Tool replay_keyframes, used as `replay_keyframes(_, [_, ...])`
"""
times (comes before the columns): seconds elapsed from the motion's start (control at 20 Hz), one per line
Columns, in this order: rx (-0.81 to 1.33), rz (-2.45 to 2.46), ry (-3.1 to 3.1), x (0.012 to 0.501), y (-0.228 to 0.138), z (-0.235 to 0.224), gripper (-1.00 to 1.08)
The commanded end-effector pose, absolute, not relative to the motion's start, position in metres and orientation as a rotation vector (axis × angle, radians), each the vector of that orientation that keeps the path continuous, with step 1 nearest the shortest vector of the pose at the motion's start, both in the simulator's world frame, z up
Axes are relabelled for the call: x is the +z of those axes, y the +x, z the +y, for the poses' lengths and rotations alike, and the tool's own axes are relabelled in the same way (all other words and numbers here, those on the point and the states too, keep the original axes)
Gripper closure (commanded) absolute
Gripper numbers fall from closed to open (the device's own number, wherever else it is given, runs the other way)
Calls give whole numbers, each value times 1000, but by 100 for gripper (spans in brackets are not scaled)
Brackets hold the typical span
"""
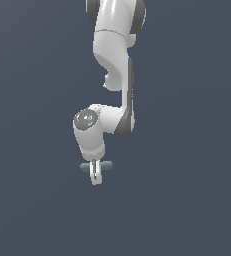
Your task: Pick up the object and move it to a goal position.
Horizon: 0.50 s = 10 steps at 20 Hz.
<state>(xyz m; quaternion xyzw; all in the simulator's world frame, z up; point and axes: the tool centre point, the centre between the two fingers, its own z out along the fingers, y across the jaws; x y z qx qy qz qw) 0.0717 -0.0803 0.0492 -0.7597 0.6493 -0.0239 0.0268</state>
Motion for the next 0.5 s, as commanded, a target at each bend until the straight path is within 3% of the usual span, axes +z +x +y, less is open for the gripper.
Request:
replay_keyframes(0.0, [-75,2005,-2346,54,70,-79,108])
replay_keyframes(0.45, [-73,2005,-2345,89,50,-72,108])
